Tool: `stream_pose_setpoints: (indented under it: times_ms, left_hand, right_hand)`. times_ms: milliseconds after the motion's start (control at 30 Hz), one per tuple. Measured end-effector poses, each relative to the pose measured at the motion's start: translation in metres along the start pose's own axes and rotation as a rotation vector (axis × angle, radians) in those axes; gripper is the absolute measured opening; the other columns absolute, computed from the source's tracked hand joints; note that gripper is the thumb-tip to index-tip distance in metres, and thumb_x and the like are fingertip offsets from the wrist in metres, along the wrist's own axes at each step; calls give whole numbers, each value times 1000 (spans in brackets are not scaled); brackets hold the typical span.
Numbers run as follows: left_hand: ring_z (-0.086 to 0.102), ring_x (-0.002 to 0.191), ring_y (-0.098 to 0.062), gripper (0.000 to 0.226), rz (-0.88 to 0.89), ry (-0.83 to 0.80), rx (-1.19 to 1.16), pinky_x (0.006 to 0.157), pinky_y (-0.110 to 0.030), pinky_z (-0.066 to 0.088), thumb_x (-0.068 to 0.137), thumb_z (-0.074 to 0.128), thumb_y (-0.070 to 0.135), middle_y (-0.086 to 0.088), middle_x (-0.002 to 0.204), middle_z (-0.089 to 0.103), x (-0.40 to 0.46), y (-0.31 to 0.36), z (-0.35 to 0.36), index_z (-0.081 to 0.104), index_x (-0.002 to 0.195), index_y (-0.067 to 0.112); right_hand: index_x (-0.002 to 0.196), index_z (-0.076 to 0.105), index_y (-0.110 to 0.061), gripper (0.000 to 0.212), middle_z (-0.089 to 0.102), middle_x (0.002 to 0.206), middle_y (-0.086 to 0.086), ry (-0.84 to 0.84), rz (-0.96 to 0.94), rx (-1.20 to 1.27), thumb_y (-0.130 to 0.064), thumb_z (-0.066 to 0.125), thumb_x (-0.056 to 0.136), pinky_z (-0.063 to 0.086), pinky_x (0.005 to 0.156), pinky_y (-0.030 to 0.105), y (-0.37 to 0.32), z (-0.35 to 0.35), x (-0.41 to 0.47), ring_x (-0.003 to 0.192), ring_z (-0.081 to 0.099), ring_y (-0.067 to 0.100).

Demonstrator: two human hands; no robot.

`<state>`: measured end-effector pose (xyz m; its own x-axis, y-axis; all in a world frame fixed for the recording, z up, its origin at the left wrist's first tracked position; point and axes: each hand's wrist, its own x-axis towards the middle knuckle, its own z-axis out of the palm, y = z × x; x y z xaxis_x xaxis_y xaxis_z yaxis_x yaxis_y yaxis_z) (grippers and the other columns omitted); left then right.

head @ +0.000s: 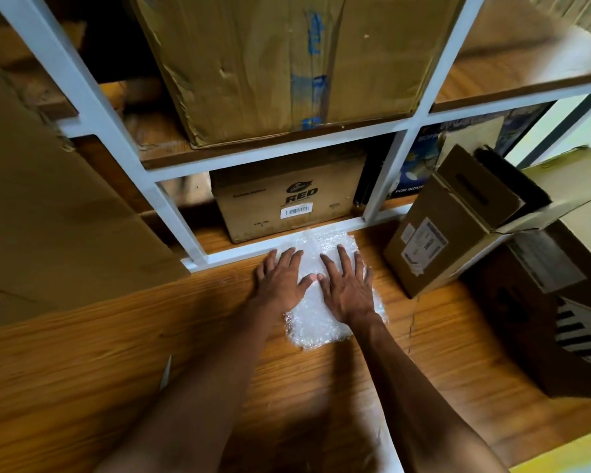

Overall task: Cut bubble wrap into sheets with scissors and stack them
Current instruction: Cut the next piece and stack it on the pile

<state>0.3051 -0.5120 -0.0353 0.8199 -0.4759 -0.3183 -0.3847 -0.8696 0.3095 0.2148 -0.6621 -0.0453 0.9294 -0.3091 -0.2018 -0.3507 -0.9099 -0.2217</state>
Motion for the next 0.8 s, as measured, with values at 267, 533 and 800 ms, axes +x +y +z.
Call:
stream_pose_setpoints:
  times_ms: [267, 533, 800]
  left_hand:
    - [-14, 158, -17, 81, 114, 201, -53, 124, -51, 0, 95, 31, 79, 16, 172, -9, -28, 5, 5, 6, 163, 43]
    - [-26, 155, -27, 82, 121, -58, 55, 122, -60, -6, 93, 29, 83, 14, 168, -26, -15, -7, 15, -12, 158, 52]
    - [-14, 158, -26, 76, 105, 104, -195, 124, -58, 8, 94, 42, 77, 20, 169, -17, -24, -8, 19, 3, 157, 59]
  right_hand:
    - [165, 18, -44, 57, 2, 177, 2, 192, -47, 2, -57, 20, 109, 9, 124, 66, 2, -7, 0, 160, 2, 41]
    - [163, -6, -50, 61, -20, 174, -6, -50, -19, 0, -64, 12, 107, 16, 127, 61, 16, 7, 11, 161, -8, 37]
    - [165, 4, -45, 73, -11, 176, -1, 58, -29, 84, -72, 30, 102, 31, 121, 59, 19, -3, 14, 158, 15, 42]
